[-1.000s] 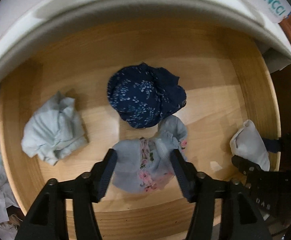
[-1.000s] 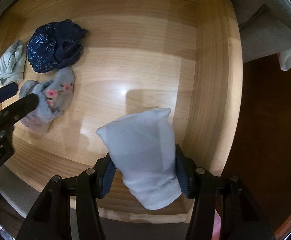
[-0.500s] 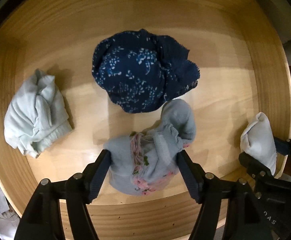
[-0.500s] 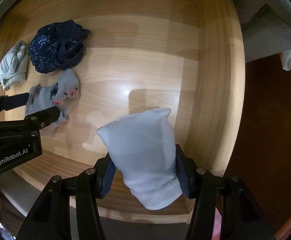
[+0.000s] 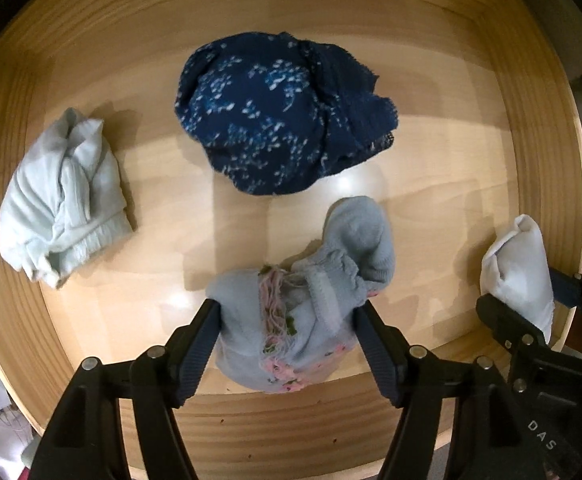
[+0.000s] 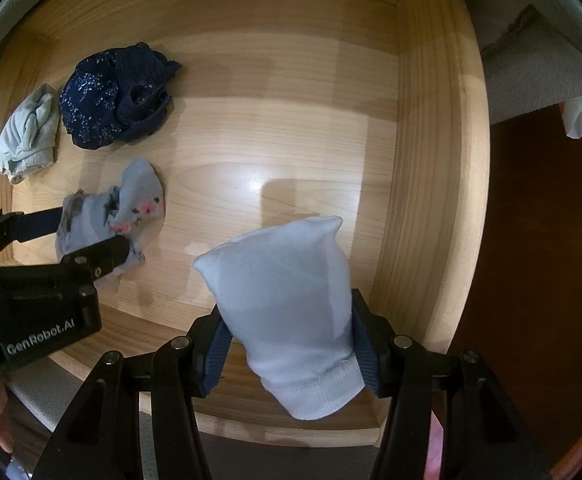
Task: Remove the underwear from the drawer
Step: 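Lower the left tool onto the pink-flowered grey socks and grasp them while the right tool holds the white sock, then lift the pink-flowered grey socks into the white box and open the left tool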
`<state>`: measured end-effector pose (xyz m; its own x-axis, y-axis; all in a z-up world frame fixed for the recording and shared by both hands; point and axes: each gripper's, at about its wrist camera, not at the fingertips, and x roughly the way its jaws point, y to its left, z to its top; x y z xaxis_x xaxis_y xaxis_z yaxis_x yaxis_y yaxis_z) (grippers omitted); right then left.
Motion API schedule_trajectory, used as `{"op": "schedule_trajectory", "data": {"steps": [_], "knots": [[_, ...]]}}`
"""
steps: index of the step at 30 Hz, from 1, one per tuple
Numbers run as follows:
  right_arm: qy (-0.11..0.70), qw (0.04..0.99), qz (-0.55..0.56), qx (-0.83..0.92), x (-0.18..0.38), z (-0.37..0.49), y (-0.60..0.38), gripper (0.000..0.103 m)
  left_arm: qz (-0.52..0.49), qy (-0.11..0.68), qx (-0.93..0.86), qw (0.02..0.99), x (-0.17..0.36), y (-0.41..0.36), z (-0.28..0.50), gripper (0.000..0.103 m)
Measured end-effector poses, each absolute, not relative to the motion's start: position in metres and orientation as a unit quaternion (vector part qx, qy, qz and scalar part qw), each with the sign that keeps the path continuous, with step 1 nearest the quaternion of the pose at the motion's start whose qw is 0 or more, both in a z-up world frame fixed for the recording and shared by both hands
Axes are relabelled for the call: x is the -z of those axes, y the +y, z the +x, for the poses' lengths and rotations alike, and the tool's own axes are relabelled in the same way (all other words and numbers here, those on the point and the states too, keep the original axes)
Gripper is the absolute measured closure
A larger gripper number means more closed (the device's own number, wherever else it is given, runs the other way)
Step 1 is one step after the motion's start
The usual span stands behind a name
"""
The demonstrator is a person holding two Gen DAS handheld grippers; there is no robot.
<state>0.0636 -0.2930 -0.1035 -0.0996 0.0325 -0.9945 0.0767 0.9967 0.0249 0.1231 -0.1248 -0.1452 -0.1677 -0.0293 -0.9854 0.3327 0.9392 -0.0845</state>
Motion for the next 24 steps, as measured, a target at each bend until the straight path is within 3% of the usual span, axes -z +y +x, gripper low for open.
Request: {"op": "schedule_trajectory", "data": {"steps": [5,11,24], "knots": [[0.741,0.67,0.037,0.017,0.1,0.068,-0.294,0.051,0.093,0.757,0.136,0.632,0.144,-0.117,0.124,0.054],[0.741,0.67,0.036,0.016,0.103,0.066,-0.293,0.051,0.071,0.759,0.129,0.635,0.144,-0.107,0.118,0.066],[0.742,0.67,0.033,0.02,0.108,0.07,-0.283,0.051,0.054,0.73,0.128,0.669,0.115,-0.094,0.093,0.068]]}}
